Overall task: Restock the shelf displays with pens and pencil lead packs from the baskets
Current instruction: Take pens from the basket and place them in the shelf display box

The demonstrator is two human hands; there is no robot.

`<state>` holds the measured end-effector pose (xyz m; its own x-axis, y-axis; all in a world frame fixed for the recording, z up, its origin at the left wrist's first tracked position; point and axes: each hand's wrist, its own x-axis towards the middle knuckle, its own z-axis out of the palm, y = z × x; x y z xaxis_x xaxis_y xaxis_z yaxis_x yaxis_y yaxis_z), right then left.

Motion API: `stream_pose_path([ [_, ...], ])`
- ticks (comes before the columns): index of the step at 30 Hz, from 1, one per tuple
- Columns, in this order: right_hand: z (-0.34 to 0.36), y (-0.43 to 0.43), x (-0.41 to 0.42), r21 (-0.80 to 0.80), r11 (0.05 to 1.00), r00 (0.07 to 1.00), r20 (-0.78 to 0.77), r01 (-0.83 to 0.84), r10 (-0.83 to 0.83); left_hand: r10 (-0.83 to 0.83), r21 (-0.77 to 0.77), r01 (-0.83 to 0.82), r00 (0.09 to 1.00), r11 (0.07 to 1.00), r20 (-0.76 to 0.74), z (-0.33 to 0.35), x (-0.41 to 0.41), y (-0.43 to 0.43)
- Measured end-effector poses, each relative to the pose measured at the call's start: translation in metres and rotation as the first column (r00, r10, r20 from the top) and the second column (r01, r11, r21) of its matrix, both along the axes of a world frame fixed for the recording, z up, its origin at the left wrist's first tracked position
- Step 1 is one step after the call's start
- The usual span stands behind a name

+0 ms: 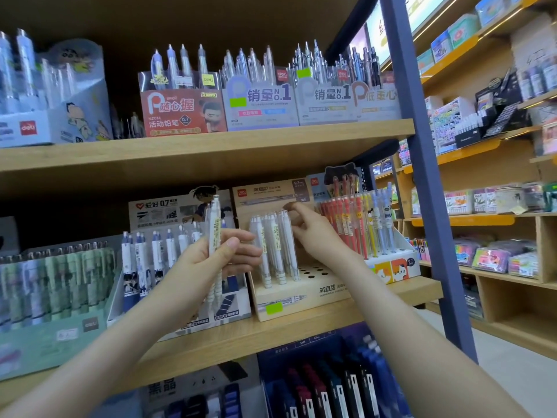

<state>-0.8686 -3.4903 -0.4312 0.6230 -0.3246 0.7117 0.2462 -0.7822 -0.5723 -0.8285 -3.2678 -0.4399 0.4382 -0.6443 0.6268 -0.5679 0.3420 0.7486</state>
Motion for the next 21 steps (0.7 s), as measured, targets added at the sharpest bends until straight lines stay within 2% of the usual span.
stream_pose_path([
  [5, -0.002, 0.0, 0.003, 0.053, 0.998, 0.999, 0.049, 0.016, -0.019, 0.024, 0.011, -0.024, 1.0, 1.0, 0.006, -0.001, 0.004, 0.003],
  [10, -0.001, 0.001, 0.005, 0.01, 0.998, 0.997, 0.04, 0.064, -0.064, 0.06, 0.031, -0.06, 0.998, 0.998, 0.018, 0.0, 0.005, 0.001],
  [16, -0.007, 0.006, -0.019, 0.141, 0.989, 0.999, 0.031, -0.04, 0.036, 0.046, 0.014, -0.046, 0.999, 0.999, -0.002, 0.003, -0.001, -0.007],
  [18, -0.011, 0.009, -0.031, 0.149, 0.989, 0.999, -0.042, -0.012, 0.019, 0.026, 0.013, -0.026, 1.0, 1.0, -0.003, 0.0, -0.005, -0.012],
  [21, -0.019, 0.017, -0.04, -0.015, 0.997, 0.953, -0.291, 0.079, -0.08, 0.002, 0.023, -0.002, 1.0, 1.0, -0.006, -0.005, -0.013, -0.018],
])
